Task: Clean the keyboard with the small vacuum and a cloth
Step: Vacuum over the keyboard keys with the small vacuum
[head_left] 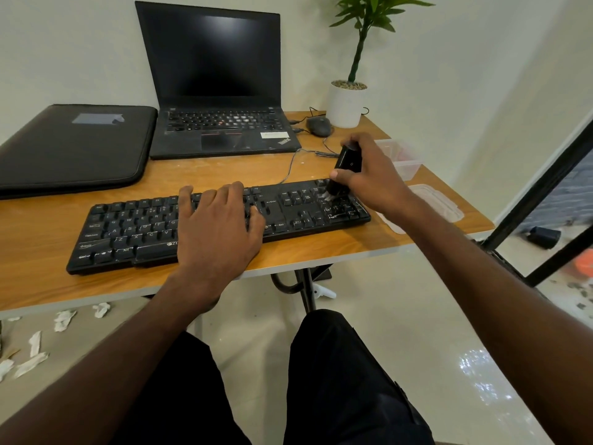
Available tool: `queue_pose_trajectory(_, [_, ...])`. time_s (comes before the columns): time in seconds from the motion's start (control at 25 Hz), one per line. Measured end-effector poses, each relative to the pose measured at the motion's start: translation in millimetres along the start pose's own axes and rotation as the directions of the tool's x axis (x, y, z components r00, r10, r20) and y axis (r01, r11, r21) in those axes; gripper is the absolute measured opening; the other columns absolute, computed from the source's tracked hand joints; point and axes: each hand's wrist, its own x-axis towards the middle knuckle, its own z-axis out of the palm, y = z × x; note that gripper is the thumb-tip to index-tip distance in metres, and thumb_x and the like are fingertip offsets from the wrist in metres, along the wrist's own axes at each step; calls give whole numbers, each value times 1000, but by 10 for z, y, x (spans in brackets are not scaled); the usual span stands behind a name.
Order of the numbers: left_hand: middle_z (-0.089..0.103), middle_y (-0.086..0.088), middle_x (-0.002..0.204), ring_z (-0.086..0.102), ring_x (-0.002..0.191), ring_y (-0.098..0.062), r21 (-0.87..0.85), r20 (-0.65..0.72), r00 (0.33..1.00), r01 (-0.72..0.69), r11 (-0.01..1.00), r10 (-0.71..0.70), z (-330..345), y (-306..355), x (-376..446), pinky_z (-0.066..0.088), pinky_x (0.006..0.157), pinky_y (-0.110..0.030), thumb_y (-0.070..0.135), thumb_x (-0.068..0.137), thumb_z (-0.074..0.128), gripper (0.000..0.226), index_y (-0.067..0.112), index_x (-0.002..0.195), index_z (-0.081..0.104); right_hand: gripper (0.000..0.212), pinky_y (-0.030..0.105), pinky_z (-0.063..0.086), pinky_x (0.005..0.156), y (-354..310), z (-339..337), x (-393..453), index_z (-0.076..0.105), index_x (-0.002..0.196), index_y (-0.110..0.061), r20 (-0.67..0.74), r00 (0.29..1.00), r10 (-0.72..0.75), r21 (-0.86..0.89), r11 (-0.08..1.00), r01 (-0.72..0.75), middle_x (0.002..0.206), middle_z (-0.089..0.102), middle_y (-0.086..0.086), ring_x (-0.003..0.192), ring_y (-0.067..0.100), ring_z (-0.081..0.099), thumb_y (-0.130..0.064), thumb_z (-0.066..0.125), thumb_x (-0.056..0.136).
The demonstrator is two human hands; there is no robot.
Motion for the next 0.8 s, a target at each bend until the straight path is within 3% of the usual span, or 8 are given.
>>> queue_pose_trajectory(0.08, [71,-8,124,65,120,-29,-2,1,1000,0,1000,0,-3,0,-3,16,126,-59,46,106,39,45,14,134,56,61,43,53,98,-18,-28,26,43,139,-19,-85,992,-92,-192,979,74,129,57,3,117,22,57,-15,78,89])
queue_pose_trajectory(0.12, [71,-8,124,65,121,-29,-1,0,1000,0,1000,0,-6,-1,-7,16,126,-59,46,106,39,45,14,134,56,61,41,54,96,-34,-29,28,43,138,-18,-118,987,-110,-198,976,85,126,57,2,115,23,57,-15,79,89])
queue_pose_trajectory(0.24, [70,-8,125,65,122,-29,-9,1,1000,3,1000,-3,-16,2,-6,15,127,-59,46,107,38,46,14,135,55,57,30,53,88,-48,-15,29,44,135,-18,-49,998,-34,-40,999,32,119,58,-2,112,21,59,-22,78,90])
queue_pose_trajectory(0.32, [71,-7,125,65,121,-29,-9,-2,1000,3,1000,-3,-14,7,-8,14,127,-59,46,107,38,46,15,135,56,56,38,55,92,-51,-42,44,44,134,-19,13,999,-38,-209,977,40,121,61,2,112,24,60,-26,79,90])
queue_pose_trajectory(0.4, [71,-7,124,65,121,-29,-4,-6,1000,2,1000,-2,-11,-1,-7,14,127,-59,46,107,38,46,15,135,55,57,38,52,91,-107,-87,60,44,133,-17,-25,994,-103,-377,922,86,125,62,7,114,26,60,-25,79,89])
queue_pose_trajectory(0.56, [70,-6,123,64,120,-28,-5,-2,1000,5,1000,-5,-15,-4,-6,13,127,-59,47,106,36,47,15,135,55,55,34,51,85,-84,-132,25,43,133,-16,-35,996,-86,-217,973,76,117,59,1,106,21,59,-27,77,91])
queue_pose_trajectory(0.8, [70,-7,121,65,116,-30,-19,6,1000,14,1000,-14,-20,11,1,20,121,-58,46,106,38,45,14,133,54,52,31,55,69,-86,-487,93,45,137,-17,221,964,147,-240,966,-92,124,58,8,105,26,62,-20,74,94])
